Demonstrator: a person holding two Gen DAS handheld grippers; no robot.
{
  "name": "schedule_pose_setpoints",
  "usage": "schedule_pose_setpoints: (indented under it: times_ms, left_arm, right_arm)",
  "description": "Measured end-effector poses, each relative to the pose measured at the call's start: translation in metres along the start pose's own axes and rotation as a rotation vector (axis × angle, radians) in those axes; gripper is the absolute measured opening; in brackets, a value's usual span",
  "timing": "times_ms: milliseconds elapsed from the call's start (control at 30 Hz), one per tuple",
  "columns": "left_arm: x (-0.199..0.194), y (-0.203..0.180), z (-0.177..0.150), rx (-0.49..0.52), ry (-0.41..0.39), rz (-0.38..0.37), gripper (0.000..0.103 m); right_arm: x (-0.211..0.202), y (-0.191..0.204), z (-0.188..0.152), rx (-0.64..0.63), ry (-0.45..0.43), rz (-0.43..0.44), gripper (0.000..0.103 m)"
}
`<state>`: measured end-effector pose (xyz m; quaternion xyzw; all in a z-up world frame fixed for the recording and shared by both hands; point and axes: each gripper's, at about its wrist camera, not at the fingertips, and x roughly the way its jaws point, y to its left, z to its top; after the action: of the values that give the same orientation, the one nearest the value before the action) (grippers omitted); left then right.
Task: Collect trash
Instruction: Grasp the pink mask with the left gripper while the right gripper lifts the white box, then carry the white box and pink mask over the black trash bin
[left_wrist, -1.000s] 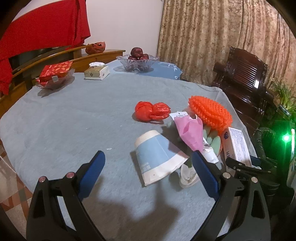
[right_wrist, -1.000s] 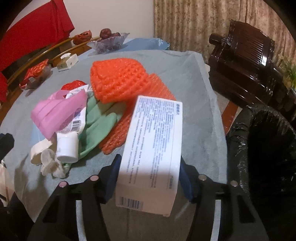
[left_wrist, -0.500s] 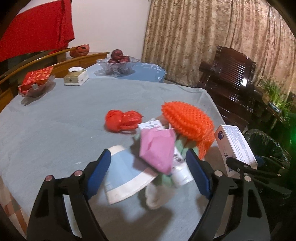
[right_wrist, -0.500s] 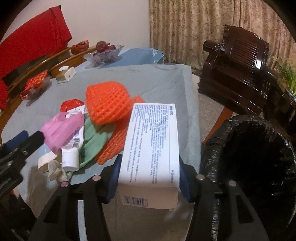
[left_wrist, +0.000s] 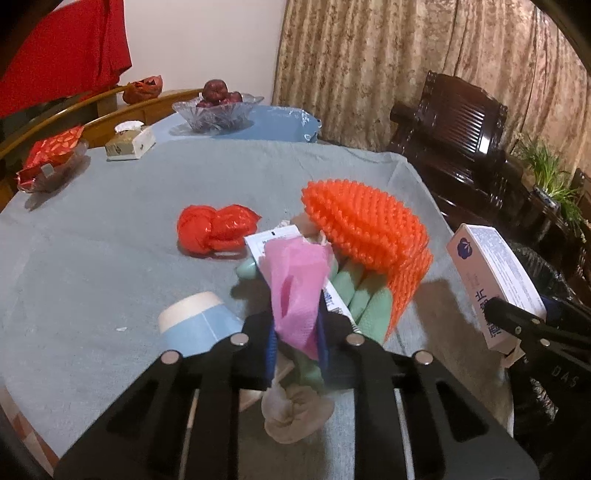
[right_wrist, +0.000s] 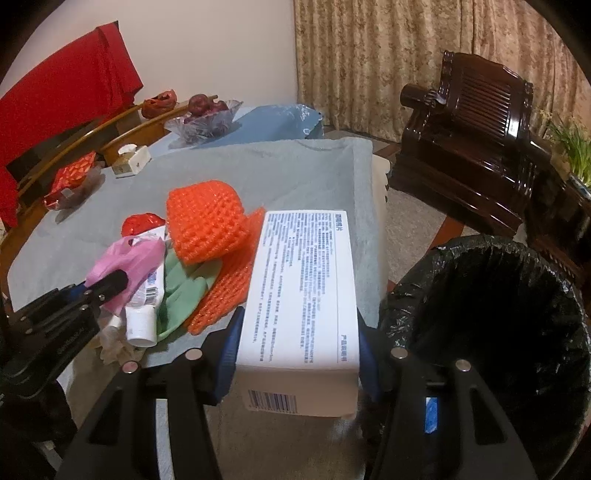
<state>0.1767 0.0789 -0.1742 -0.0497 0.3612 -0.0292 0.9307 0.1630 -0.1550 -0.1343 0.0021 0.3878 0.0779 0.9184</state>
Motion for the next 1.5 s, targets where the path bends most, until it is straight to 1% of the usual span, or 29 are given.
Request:
schedule_pose_setpoints:
  times_ms: [200,467,633,833,1067,1200,1333,1500]
  left_arm:
    - [-0.033,-0.003,0.01,-0.011,-0.064,-0.014,0.015]
    - [-0.07,-0.024,0.02,0.012,-0.11,-0.025,0.015]
    - [-0.084,-0.043,0.023,0.034,-0.132,-0.052,0.015]
    - [-0.092,-0.072,0.025,0.073,-0.154,-0.104,0.015]
    - [-0.093,-0.116,0.023,0.129,-0.146,-0.191,0.015]
    - [-0.089,-0.145,0.02,0.17,-0.134,-0.245,0.015]
    - [-0.078,-0.177,0.015,0.208,-0.099,-0.313,0.015]
    - [-0.062,-0.211,0.007,0.251,-0.062,-0.369,0.015]
  right_arm:
    - [-0.016,0.0,0.004,-0.009,-0.038,0.012,0.054]
    - [-0.043,-0.009,0.009,0.001,-0.079,0.012,0.053]
    - [-0.066,-0.022,0.01,0.015,-0.112,0.002,0.053]
    - [-0.097,-0.051,0.006,0.056,-0.152,-0.028,0.053]
    - [-0.124,-0.089,-0.002,0.109,-0.179,-0.092,0.053]
    - [-0.134,-0.112,-0.012,0.145,-0.182,-0.144,0.053]
    - [-0.139,-0.142,-0.026,0.193,-0.161,-0.196,0.053]
    - [-0.138,-0.171,-0.042,0.241,-0.126,-0.24,0.053]
